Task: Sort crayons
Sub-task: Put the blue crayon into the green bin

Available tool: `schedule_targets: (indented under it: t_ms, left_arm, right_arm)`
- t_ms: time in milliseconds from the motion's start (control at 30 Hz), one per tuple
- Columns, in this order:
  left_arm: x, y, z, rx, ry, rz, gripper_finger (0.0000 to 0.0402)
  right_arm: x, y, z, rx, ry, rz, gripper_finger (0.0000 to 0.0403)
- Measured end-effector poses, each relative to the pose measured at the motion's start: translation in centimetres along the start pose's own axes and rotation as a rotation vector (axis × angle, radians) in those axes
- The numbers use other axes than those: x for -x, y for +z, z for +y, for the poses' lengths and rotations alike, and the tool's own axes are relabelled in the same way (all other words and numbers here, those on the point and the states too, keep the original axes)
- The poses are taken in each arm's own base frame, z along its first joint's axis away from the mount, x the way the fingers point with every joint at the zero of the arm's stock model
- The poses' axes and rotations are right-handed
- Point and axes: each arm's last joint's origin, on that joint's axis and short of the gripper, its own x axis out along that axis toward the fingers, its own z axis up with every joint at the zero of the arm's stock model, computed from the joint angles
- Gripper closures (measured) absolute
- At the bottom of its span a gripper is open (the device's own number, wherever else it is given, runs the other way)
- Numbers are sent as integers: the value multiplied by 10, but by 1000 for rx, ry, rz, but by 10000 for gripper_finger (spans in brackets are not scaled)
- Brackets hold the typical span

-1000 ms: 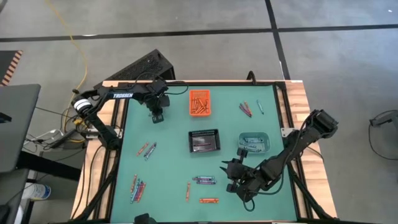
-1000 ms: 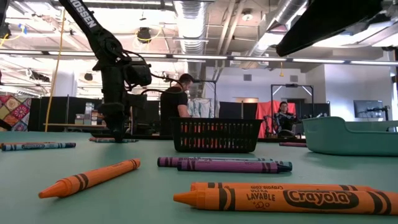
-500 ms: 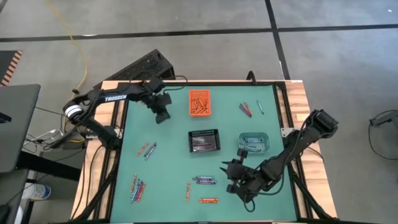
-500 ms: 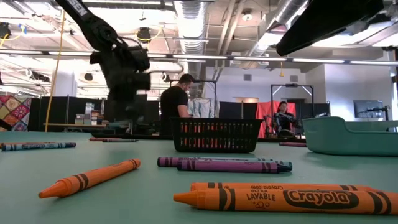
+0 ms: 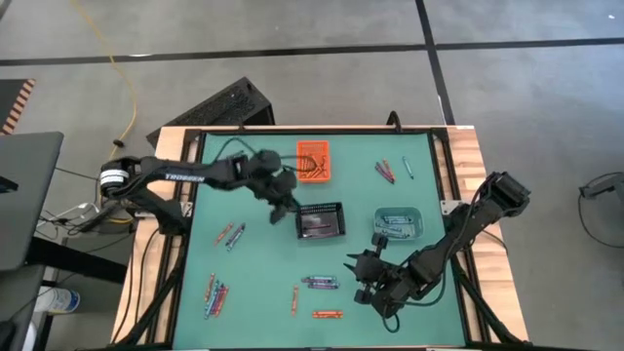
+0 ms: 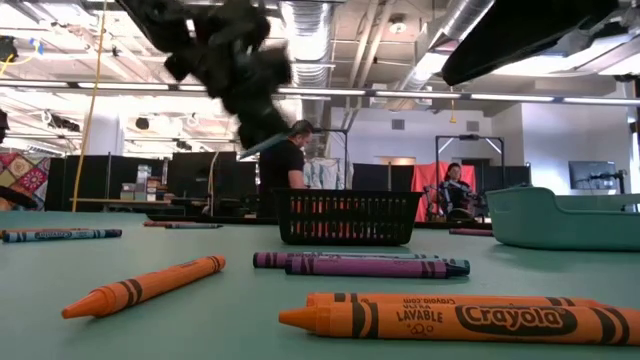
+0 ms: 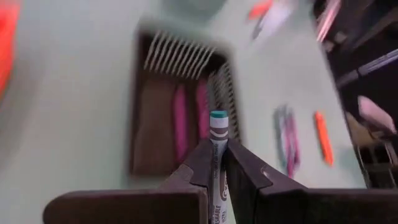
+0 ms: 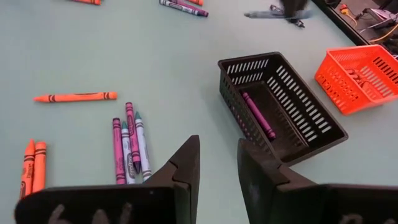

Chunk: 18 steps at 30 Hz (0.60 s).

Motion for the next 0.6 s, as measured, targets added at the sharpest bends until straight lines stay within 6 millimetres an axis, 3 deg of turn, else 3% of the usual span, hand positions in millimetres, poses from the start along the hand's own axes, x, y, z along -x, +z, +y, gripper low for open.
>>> schedule_targets:
  t_ms: [133, 267, 467, 600]
  left_arm:
    - [-18, 16, -34, -153, 98, -254, 388]
    - [-47, 16, -56, -254, 98, -420, 388]
    - [-104, 22, -58, -267, 53, -466, 388]
    - [-147, 40, -53, -270, 0, -452, 388]
  right_arm:
    - [4, 0, 4, -6, 25, -19, 301]
    - [16, 4, 18, 42, 105, -94, 301]
    - [39, 4, 35, 163, 136, -231, 301]
    - [52, 6, 37, 179, 136, -281, 301]
